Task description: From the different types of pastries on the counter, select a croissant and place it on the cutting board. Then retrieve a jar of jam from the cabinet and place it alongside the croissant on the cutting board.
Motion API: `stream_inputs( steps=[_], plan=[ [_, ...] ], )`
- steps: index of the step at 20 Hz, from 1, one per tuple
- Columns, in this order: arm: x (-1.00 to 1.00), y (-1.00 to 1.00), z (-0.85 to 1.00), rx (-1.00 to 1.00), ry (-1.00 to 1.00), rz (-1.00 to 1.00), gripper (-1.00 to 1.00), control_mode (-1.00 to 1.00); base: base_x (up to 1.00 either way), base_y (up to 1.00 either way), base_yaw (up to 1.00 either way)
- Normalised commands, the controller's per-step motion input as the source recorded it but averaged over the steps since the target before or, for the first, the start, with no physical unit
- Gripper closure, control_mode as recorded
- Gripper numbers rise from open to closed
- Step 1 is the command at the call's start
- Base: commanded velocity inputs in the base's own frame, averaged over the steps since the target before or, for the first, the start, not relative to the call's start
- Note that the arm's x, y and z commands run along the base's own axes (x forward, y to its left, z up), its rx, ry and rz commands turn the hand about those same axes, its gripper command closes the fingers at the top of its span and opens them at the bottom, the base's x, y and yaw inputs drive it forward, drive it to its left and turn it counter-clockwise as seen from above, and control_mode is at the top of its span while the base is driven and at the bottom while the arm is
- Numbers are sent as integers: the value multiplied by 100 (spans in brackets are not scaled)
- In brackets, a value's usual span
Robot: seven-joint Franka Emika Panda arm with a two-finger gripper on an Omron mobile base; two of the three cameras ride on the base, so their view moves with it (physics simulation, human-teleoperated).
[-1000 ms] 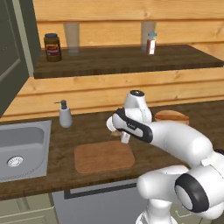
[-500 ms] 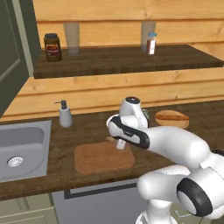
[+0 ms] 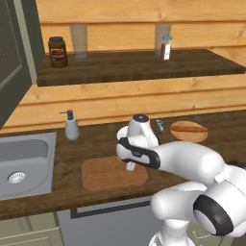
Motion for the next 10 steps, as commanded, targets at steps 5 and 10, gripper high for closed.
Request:
stream_inputs(
  steps=[5,10],
  plan=[
    [-9,1,-19,0,0,-1,100,-100,0,0,0],
    [0,0,-31,0,0,-1,100,-100,0,0,0]
  ],
)
